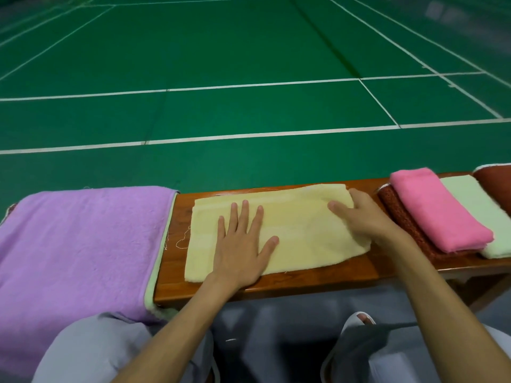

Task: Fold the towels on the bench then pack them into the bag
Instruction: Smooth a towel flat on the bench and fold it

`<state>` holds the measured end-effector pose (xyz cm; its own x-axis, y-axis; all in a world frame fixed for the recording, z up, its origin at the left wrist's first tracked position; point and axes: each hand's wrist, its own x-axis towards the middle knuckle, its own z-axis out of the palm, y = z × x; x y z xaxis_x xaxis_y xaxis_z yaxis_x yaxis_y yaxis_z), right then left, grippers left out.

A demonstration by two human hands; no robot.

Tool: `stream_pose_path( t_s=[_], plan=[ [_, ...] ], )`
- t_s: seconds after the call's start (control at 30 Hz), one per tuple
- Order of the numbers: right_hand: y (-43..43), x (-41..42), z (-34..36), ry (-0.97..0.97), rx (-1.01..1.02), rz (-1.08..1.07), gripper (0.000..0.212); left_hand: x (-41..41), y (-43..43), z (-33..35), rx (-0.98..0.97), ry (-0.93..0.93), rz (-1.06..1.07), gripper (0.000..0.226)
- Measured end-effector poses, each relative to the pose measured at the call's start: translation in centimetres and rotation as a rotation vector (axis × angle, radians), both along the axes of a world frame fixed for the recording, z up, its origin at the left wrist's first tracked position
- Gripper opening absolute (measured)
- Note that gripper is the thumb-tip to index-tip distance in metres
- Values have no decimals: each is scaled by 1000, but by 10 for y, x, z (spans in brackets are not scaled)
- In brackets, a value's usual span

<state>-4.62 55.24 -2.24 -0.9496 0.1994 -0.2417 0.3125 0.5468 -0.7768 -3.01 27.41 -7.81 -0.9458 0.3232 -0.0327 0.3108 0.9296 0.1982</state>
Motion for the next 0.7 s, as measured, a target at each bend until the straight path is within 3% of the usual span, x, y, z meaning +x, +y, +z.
stream_pose_path(
  t_s=[0.1, 0.23, 0.33, 0.43, 0.5, 0.6, 0.7],
  plan=[
    [13, 1, 8, 86, -74, -5, 31, -3, 11, 5, 68, -58, 4, 78],
    [15, 0, 29, 142, -209, -26, 69, 1, 21, 20, 397, -130, -28, 69],
    [-9, 0, 48, 187, -276, 26, 84, 3, 31, 40, 914, -332, 37, 59],
    [-60, 6, 58, 222, -210, 232, 95, -2, 41, 64, 1525, -797, 293, 54],
    [-96, 12, 54, 180, -293, 412, 101, -8, 32, 72, 1776, -998, 384, 57],
    [-125, 14, 46, 109, -387, 519, 99, -12, 8, 74, 1874, -1137, 417, 48],
    [-125, 13, 42, 190, -406, 400, 90, -13, -10, 68, 1812, -1153, 461, 30]
  ],
)
